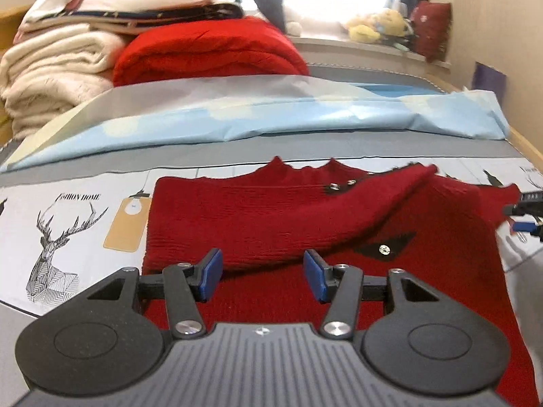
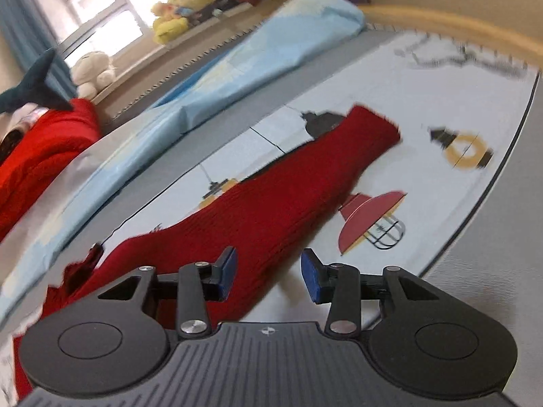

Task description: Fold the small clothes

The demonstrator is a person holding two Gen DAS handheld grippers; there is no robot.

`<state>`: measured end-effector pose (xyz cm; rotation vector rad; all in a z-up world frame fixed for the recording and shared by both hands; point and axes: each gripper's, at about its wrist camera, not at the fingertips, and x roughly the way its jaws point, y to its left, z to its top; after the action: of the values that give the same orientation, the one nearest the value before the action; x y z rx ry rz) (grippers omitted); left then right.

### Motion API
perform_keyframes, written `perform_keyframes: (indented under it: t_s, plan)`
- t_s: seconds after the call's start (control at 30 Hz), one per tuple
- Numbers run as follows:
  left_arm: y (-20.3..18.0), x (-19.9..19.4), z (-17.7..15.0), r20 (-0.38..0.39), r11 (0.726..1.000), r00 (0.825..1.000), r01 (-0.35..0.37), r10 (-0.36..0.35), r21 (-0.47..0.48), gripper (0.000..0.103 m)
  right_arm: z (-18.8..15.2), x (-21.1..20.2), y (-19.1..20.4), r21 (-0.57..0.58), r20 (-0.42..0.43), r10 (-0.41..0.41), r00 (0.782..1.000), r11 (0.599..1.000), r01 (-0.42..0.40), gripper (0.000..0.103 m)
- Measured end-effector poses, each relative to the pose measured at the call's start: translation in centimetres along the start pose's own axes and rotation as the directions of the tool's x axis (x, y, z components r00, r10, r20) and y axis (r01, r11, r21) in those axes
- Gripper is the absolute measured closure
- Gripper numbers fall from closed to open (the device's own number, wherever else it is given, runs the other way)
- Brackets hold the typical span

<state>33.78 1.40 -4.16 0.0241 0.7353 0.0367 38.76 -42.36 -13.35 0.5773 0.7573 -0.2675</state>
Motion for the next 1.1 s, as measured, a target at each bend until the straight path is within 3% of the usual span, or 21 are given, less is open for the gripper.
perform_keyframes:
  t_s: [0.2, 0.27, 0.37, 0.43, 0.53, 0.63, 0.7, 0.9, 0.97, 1.0, 1.07, 1.1]
  plan:
    - [1.3, 1.4, 0.4, -0.03, 0.999, 0.999, -0.025, 0.024, -0.028, 0.045, 0.7, 4.6, -1.5, 0.078, -0.048, -0.003, 0.999, 0.997, 0.006, 0.062]
    - [1.8, 1.5, 0.6, -0.031, 0.998, 0.999, -0.029, 0.028, -0.053, 0.045, 1.0, 5.1, -1.2, 0.041, -0.034, 0.006, 0.999, 0.999, -0.004, 0.087]
    - [1.9, 1.7, 1.0, -0.026, 0.997, 0.999, -0.04, 0.038, -0.062, 0.045, 1.7, 5.0, -1.4, 0.025, -0.015, 0.037, 0.999, 0.999, -0.037, 0.092]
    - [1.9, 1.9, 1.0, -0.029, 0.996, 0.999, -0.047, 0.045, -0.071, 0.045, 3.1, 3.3, -2.2, -0.002, 0.086, -0.014, 0.996, 1.0, 0.015, 0.092]
    - [1.6, 2.0, 1.1, -0.041, 0.996, 0.999, -0.037, 0.034, -0.075, 0.045, 6.2, 0.0, -6.6, 0.052, 0.26, -0.185, 0.948, 0.983, 0.178, 0.093]
    - [1.4, 2.1, 0.9, -0.051, 0.998, 0.998, -0.033, 0.03, -0.056, 0.045, 6.6, -0.2, -12.5, 0.221, 0.172, -0.254, 0.952, 0.952, 0.214, 0.093]
    - [1.6, 2.4, 0.8, -0.066, 0.997, 0.997, -0.033, 0.029, -0.064, 0.045, 5.6, 0.3, -13.5, 0.208, 0.15, -0.301, 0.942, 0.941, 0.267, 0.093]
    - [2.0, 2.6, 0.6, -0.085, 0.996, 0.996, -0.033, 0.026, -0.088, 0.045, 5.7, 0.0, -11.9, 0.187, 0.138, -0.311, 0.94, 0.94, 0.284, 0.088]
    - [1.9, 2.7, 0.7, -0.087, 0.996, 0.996, -0.033, 0.026, -0.087, 0.045, 5.8, -0.8, -11.2, 0.202, 0.134, -0.419, 0.898, 0.899, 0.389, 0.077]
    - [2.0, 2.7, 0.7, -0.088, 0.995, 0.996, -0.035, 0.027, -0.09, 0.045, 5.8, -1.4, -10.6, 0.214, 0.152, -0.45, 0.88, 0.884, 0.415, 0.077]
    - [2.1, 2.7, 0.7, -0.089, 0.995, 0.996, -0.036, 0.028, -0.097, 0.045, 5.9, -2.3, -8.9, 0.196, 0.204, -0.427, 0.881, 0.899, 0.391, 0.077]
    - [2.1, 2.7, 0.8, -0.091, 0.994, 0.995, -0.036, 0.027, -0.099, 0.045, 6.0, -2.7, -7.8, 0.17, 0.227, -0.386, 0.894, 0.92, 0.354, 0.077]
